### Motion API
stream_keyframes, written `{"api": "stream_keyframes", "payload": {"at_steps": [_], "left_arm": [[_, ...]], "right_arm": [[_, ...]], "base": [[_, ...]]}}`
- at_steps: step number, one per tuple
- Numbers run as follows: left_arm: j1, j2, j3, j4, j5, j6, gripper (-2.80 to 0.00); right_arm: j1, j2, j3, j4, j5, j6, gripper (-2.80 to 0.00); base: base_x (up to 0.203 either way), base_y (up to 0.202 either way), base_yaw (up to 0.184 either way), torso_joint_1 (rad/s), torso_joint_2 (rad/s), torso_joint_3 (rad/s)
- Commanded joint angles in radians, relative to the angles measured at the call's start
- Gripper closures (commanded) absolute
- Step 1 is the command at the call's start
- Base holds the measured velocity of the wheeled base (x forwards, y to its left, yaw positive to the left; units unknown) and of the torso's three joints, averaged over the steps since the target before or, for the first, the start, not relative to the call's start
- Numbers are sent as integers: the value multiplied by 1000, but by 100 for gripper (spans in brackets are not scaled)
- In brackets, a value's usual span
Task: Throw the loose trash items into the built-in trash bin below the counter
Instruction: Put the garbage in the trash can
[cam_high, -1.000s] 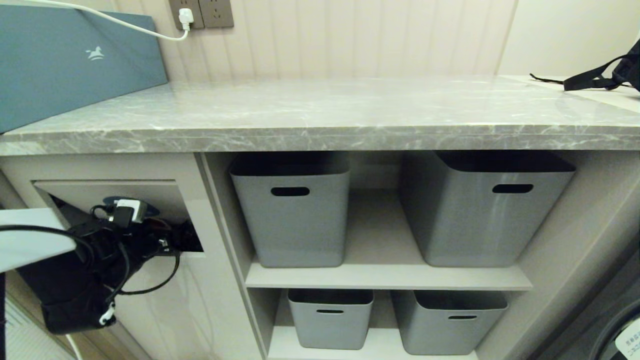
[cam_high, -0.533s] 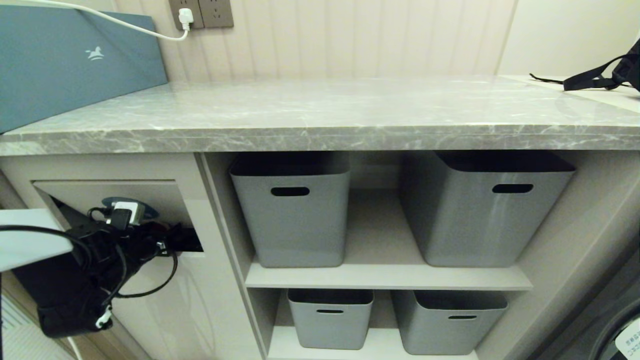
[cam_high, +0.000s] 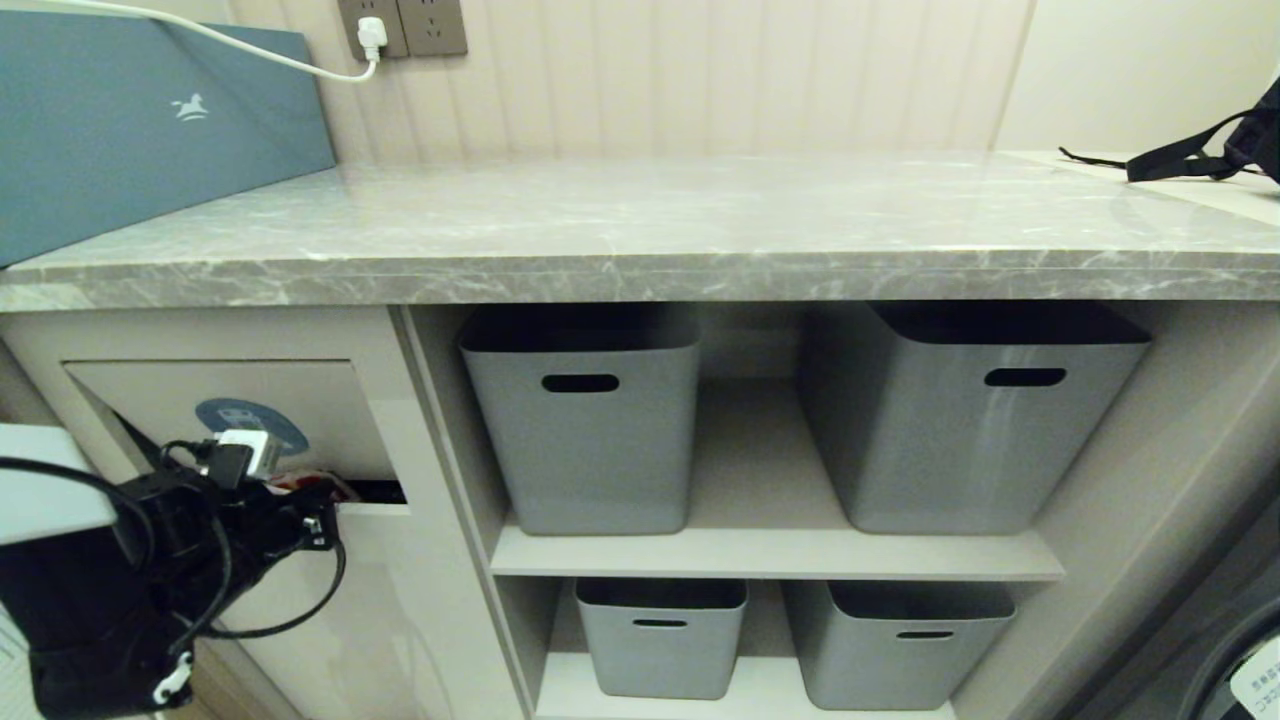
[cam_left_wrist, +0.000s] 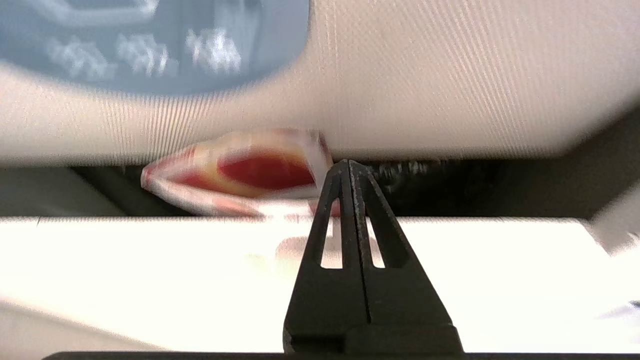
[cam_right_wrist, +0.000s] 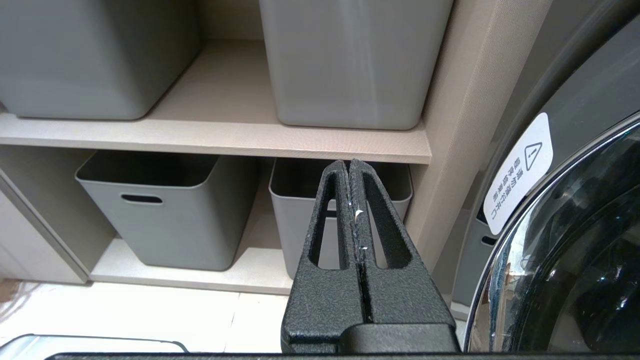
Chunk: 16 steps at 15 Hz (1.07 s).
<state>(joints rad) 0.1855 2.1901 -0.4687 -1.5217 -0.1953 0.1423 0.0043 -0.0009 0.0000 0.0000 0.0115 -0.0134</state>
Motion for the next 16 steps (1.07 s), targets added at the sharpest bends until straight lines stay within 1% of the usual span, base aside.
{"api": "stream_keyframes", "payload": {"at_steps": [1,3,4,5,7,9,11,13,16], "left_arm": [[3,-28,21,-8,2,-5,0],[7,-47,26,-8,15,-21,0],[17,-65,42,-8,40,-25,0],[28,-81,61,-8,80,-29,0],[59,-95,50,-8,123,-60,0],[88,-73,31,-8,170,-69,0],[96,-33,-32,-7,182,-76,0],[92,27,-120,39,181,-85,0],[65,112,-270,81,178,-91,0]], "right_arm": [[2,-1,0,-1,1,0,0],[0,-1,0,-2,1,0,0],[0,-1,0,-1,1,0,0],[0,-1,0,-1,1,0,0],[0,-1,0,0,1,0,0],[0,-1,0,0,1,0,0],[1,-1,0,0,1,0,0],[0,-1,0,0,1,0,0],[1,-1,0,-1,1,0,0]], "base": [[0,0,0,0,0,0],[0,0,0,0,0,0],[0,0,0,0,0,0],[0,0,0,0,0,0],[0,0,0,0,0,0],[0,0,0,0,0,0],[0,0,0,0,0,0],[0,0,0,0,0,0],[0,0,0,0,0,0]]}}
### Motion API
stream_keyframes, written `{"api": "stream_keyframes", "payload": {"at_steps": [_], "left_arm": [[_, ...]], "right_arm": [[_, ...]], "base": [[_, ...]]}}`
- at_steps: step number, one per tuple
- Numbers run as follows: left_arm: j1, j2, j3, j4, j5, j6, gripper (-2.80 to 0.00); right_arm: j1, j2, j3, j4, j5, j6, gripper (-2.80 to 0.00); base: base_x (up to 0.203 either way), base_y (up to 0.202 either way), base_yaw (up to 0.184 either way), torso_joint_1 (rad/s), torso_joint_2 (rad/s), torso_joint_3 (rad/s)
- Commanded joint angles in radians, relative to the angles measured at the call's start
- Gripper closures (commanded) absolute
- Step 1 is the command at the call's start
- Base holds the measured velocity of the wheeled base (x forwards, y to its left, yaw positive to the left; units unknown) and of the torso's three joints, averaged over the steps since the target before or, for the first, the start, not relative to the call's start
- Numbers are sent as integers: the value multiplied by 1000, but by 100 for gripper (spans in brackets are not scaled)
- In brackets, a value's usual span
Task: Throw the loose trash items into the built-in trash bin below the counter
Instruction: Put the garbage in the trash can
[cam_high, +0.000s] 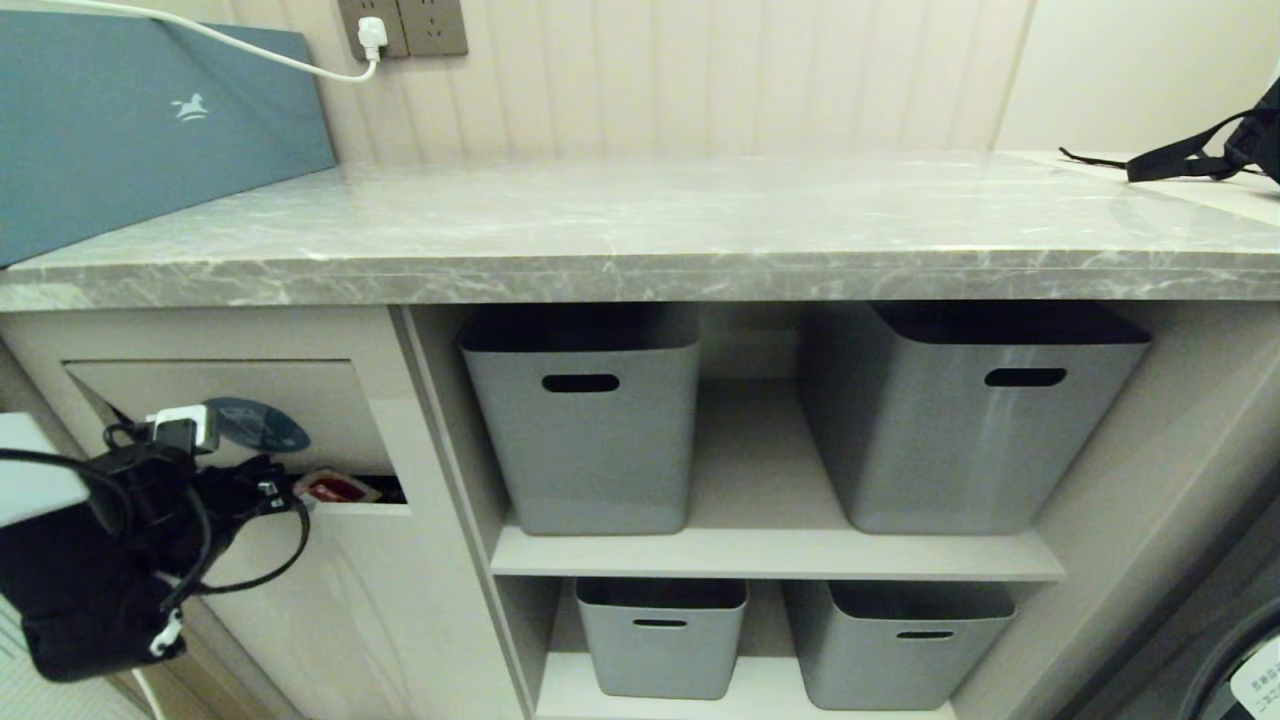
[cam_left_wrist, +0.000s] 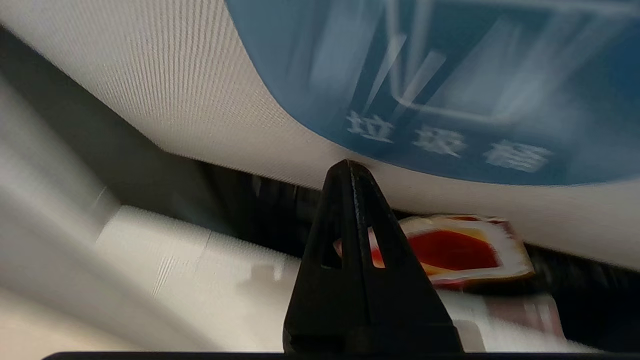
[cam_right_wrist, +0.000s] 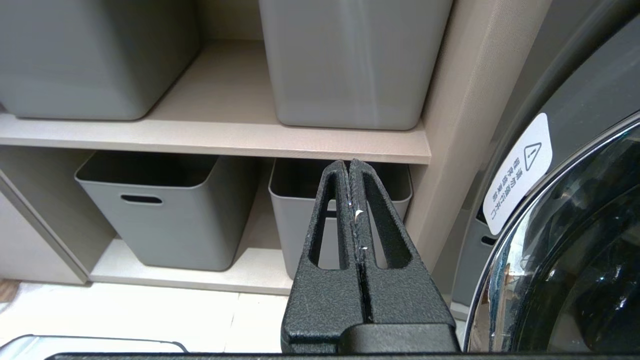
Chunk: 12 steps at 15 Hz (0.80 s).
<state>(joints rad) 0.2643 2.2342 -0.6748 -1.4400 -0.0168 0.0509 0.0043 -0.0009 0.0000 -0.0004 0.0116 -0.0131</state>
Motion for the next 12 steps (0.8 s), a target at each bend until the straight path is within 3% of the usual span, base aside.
{"api": "stream_keyframes", "payload": {"at_steps": [1,5,12], "left_arm": [[-29,96,-123,5,1,2,0],[-74,188,-323,12,39,7,0],[-64,14,-69,-4,45,1,0]], "right_arm": [[0,-1,0,0,1,-1,0],[1,-1,0,0,1,-1,0],[1,-1,0,0,1,-1,0]], "base": [[0,0,0,0,0,0],[0,0,0,0,0,0],[0,0,0,0,0,0]]}}
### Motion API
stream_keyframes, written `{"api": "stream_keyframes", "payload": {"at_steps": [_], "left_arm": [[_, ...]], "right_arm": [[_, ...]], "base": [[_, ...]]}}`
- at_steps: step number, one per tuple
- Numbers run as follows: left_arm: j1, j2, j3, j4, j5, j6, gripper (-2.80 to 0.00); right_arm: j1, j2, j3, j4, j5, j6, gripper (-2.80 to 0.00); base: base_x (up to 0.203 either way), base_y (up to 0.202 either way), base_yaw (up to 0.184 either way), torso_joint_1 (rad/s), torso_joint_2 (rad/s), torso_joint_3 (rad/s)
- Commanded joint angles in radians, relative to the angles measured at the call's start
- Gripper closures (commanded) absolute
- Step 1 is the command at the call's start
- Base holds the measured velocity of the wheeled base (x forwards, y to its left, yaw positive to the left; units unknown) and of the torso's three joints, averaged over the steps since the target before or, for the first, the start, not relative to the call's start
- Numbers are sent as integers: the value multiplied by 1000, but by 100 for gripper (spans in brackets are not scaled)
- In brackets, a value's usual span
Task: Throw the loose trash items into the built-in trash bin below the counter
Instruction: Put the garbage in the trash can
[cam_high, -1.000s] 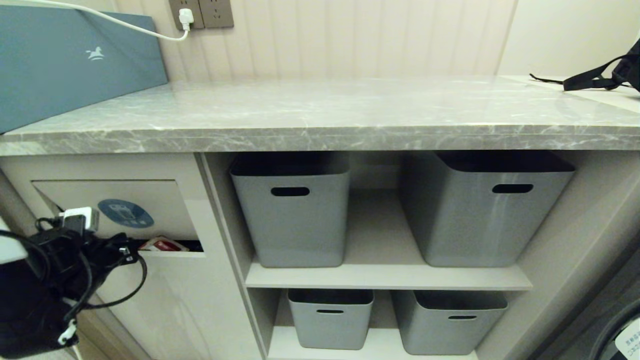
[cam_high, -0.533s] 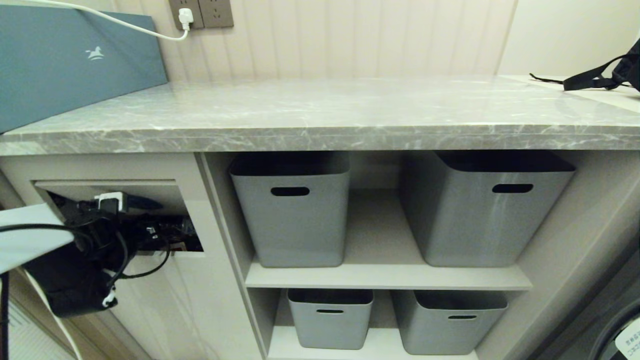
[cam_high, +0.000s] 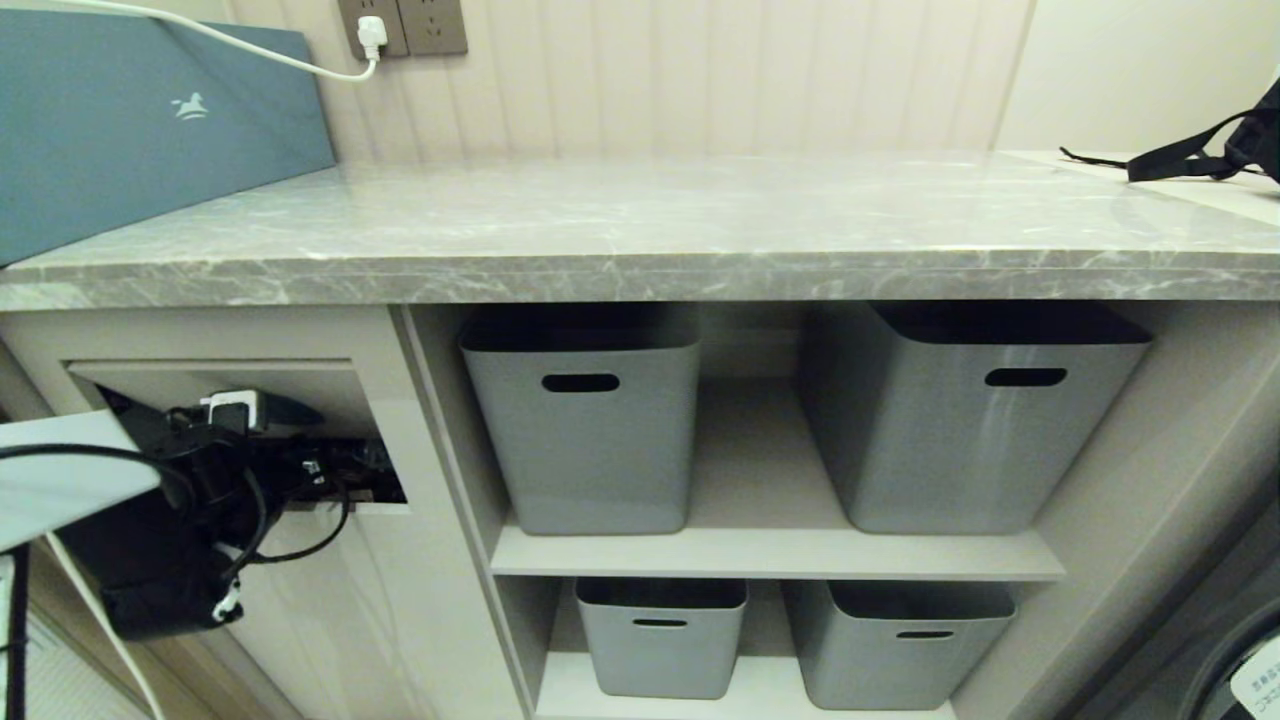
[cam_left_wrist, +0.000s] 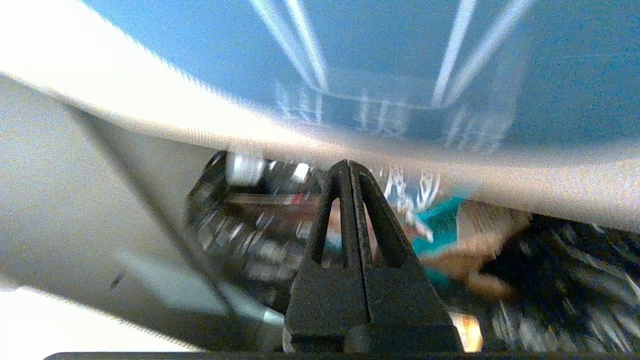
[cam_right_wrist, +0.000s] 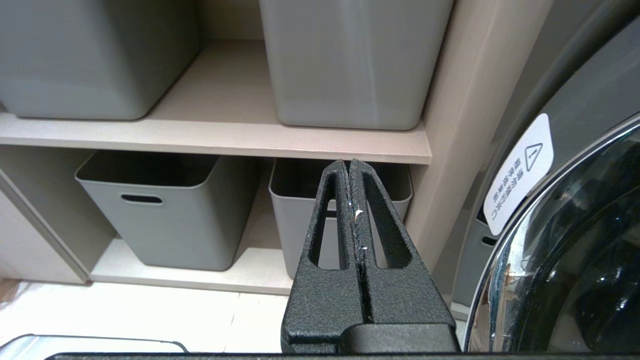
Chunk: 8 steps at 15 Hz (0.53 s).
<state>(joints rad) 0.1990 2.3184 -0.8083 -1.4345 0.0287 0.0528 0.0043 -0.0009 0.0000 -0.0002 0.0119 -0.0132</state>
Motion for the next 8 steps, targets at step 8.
{"api": "stream_keyframes", "payload": {"at_steps": [8], "left_arm": [[-1,-441,394,-12,-2,-28,0]], "right_arm": [[0,-1,0,0,0,-1,0]], "base": [[0,0,0,0,0,0]]}}
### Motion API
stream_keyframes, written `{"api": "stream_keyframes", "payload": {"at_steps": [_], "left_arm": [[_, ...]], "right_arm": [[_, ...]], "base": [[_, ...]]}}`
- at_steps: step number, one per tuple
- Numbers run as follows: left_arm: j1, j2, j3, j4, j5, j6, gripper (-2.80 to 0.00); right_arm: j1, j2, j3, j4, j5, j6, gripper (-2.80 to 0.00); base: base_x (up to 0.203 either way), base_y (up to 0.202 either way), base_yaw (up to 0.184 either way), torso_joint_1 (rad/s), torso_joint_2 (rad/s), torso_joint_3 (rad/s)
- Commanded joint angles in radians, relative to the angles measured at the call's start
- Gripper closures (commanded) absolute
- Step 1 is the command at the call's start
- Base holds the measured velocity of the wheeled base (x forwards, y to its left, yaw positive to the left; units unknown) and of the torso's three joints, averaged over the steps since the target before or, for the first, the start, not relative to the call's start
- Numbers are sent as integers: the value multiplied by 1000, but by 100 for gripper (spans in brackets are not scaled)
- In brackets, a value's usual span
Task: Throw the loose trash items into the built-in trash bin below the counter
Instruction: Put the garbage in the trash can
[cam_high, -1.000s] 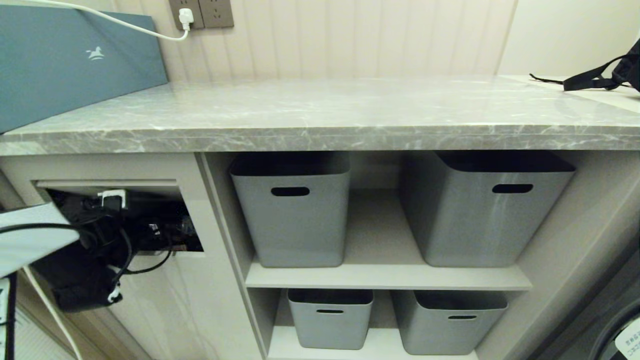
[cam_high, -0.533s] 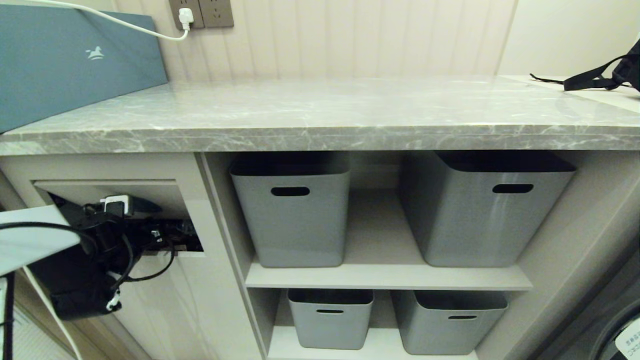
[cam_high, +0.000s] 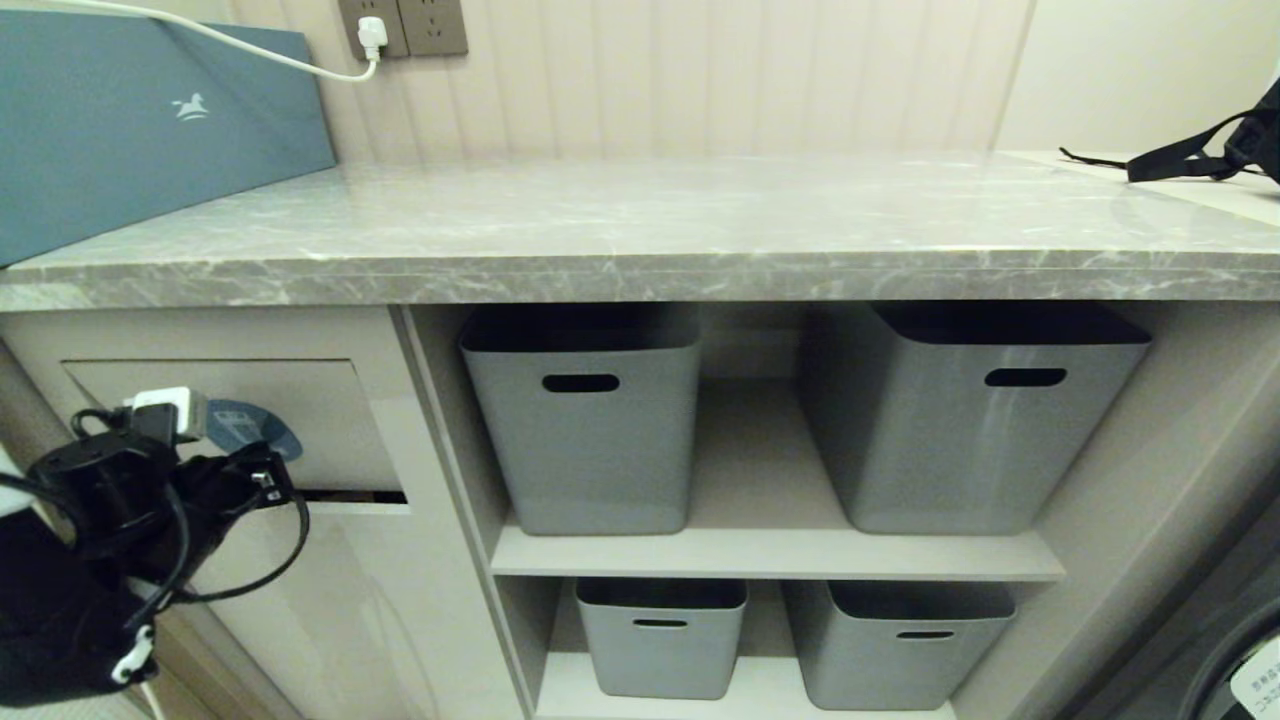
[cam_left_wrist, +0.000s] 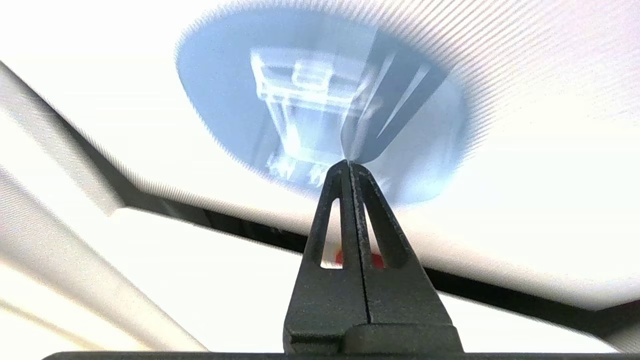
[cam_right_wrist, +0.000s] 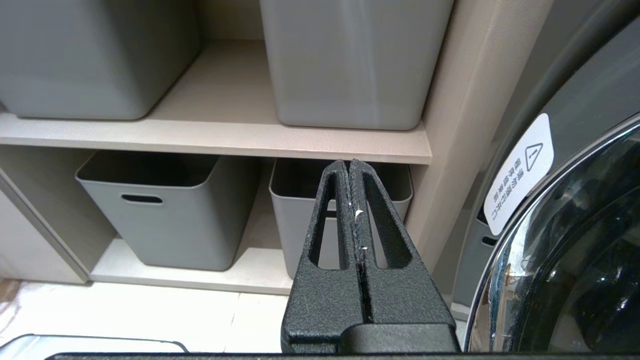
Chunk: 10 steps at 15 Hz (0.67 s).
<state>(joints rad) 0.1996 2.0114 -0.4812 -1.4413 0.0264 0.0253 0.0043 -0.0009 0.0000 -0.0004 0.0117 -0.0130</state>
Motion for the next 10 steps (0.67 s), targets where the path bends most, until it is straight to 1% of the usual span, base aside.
{"api": "stream_keyframes", "payload": {"at_steps": [1,3,6,8,10], "left_arm": [[-3,-199,127,-4,-1,-2,0],[-4,-335,260,-3,-3,-1,0],[-7,-545,415,8,-11,10,0],[-18,-698,454,60,-16,31,0],[-46,-869,459,178,-43,55,0]], "right_arm": [[0,-1,0,0,1,-1,0],[2,-1,0,0,1,-1,0],[0,-1,0,0,1,-1,0],[0,-1,0,-1,1,-1,0],[1,-1,0,0,1,-1,0]], "base": [[0,0,0,0,0,0],[0,0,0,0,0,0],[0,0,0,0,0,0],[0,0,0,0,0,0],[0,0,0,0,0,0]]}}
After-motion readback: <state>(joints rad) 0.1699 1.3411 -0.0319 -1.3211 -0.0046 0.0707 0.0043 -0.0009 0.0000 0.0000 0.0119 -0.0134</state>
